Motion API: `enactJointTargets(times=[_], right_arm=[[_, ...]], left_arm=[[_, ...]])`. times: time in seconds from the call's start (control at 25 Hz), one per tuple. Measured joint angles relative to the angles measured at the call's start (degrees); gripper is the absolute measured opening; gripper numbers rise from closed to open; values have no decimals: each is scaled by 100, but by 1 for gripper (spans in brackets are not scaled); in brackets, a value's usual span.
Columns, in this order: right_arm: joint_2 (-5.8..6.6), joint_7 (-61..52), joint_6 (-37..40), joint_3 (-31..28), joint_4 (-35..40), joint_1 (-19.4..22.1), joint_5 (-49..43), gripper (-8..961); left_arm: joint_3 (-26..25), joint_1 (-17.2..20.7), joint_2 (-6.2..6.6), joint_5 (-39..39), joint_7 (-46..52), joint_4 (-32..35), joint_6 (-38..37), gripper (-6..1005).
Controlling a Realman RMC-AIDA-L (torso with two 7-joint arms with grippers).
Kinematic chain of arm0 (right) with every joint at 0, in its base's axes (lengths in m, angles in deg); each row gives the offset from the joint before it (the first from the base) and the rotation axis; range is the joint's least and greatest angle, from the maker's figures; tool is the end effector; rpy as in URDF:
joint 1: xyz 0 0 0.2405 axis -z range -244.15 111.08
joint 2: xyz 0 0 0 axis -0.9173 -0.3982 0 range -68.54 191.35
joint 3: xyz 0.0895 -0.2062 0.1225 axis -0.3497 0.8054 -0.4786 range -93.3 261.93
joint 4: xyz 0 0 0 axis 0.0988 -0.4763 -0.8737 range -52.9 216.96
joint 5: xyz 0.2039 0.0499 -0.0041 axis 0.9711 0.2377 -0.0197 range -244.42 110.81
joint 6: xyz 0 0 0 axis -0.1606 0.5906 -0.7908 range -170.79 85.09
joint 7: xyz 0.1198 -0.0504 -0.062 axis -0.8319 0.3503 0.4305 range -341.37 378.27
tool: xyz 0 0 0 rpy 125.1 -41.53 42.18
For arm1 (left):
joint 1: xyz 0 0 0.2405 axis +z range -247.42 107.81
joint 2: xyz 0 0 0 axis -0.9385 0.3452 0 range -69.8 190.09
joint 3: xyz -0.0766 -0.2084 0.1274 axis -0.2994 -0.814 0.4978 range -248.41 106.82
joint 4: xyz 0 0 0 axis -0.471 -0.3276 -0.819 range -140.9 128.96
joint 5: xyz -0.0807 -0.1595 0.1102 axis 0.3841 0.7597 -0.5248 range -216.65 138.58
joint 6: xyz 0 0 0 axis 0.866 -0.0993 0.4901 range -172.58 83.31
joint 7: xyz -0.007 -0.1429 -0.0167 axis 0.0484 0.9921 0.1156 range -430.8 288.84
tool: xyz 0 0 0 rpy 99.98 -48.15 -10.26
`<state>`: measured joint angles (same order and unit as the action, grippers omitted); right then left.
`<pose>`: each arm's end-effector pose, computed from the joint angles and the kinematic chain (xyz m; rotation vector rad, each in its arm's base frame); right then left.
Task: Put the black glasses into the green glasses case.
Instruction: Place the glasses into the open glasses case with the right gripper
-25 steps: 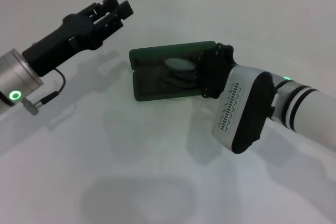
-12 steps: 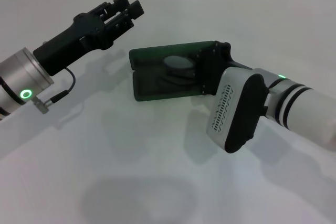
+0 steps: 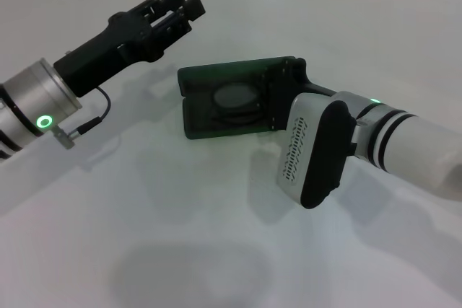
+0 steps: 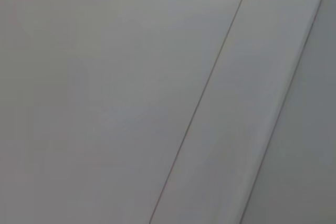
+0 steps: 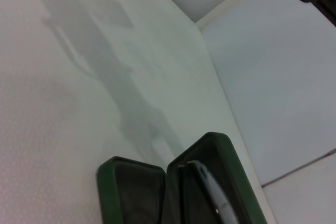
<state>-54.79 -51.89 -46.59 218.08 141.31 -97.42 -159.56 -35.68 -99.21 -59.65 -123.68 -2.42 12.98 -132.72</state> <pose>0.1426 0.3489 -0.1349 -2.2860 -0.6171 -0.0334 -0.2565 0.3336 0.0015 -2.1920 -0.7547 -1.3201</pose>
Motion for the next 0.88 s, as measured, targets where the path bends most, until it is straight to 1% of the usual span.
enactJointTargets(times=[0.44,0.68,0.8,0.88], right_arm=[[1,-422,-42,202,-358,-365,4,178],[1,-593,-313,300,-355,-386,12,193],[0,-689,-168,212,-300,-381,193,193],[1,-705,105,41,-292,-407,445,193]], left_arm=[[-13,-76,0,1,-30,3,23,531],[3,-117,0,3,-71,2,146,532],[-2,-116,0,5,-71,2,147,532],[-6,-109,0,6,-71,2,149,532]])
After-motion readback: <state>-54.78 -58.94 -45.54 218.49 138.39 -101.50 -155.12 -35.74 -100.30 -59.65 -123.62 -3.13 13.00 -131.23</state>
